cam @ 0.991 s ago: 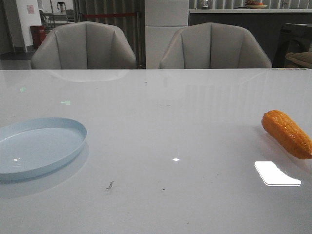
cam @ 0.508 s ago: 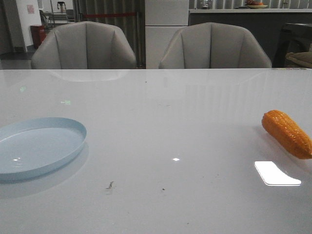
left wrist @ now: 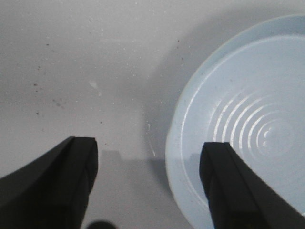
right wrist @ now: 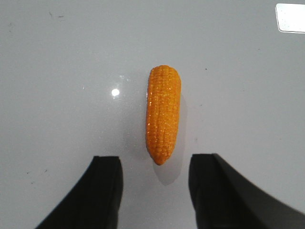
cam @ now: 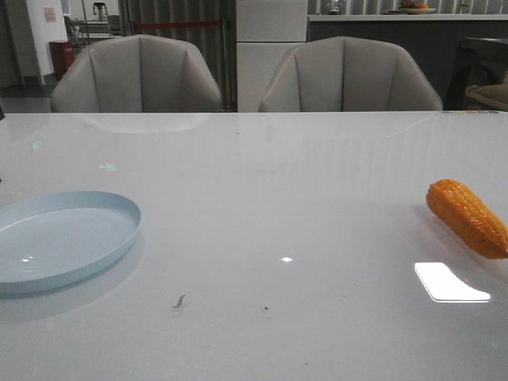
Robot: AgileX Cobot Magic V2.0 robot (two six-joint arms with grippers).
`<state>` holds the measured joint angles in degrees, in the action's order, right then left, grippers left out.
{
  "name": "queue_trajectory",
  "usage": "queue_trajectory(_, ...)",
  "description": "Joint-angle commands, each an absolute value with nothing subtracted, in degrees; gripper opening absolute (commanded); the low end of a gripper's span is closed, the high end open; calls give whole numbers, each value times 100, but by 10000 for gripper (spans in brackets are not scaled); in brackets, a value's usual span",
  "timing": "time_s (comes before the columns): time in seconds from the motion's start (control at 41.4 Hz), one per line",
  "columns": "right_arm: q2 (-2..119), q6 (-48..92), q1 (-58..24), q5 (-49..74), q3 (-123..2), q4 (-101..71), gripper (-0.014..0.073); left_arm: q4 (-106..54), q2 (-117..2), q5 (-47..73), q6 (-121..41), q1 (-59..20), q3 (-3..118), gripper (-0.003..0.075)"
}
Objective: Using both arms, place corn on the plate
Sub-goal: 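Close the left gripper on the near rim of the blue plate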
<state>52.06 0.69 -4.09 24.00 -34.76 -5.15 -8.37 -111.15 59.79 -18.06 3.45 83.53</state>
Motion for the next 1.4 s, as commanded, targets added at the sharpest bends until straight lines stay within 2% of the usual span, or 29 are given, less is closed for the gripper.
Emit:
queue_trajectory(0.0, 5176, 66, -435, 2010, -3661, -506, 436, -984, -10978, 5875, -1823, 334, 8539, 508)
queue_trajectory(0.314, 5176, 66, -435, 1993, -3661, -506, 436, -1048, -11408, 5839, -1823, 334, 8539, 508)
queue_trajectory(0.822, 5176, 66, -435, 1980, -3661, -506, 436, -1102, -11435, 5573, -1823, 334, 8539, 503)
queue_trajectory(0.919, 5176, 66, -435, 1980, -3661, -506, 436, -1102, -11435, 5573, -1823, 334, 8539, 421)
queue_trajectory(1.088, 5176, 66, -435, 1980, -3661, -506, 436, -1111, -11435, 5636, -1823, 334, 8539, 172)
queue_trajectory(1.16, 5176, 66, -435, 1980, -3661, -506, 436, -1111, -11435, 5658, -1823, 334, 8539, 109)
queue_trajectory(1.209, 5176, 66, -435, 1980, -3661, -506, 436, -1125, -11435, 5685, -1823, 334, 8539, 88)
queue_trajectory(1.378, 5176, 66, -435, 1980, -3661, -506, 436, -1125, -11435, 5716, -1823, 334, 8539, 89)
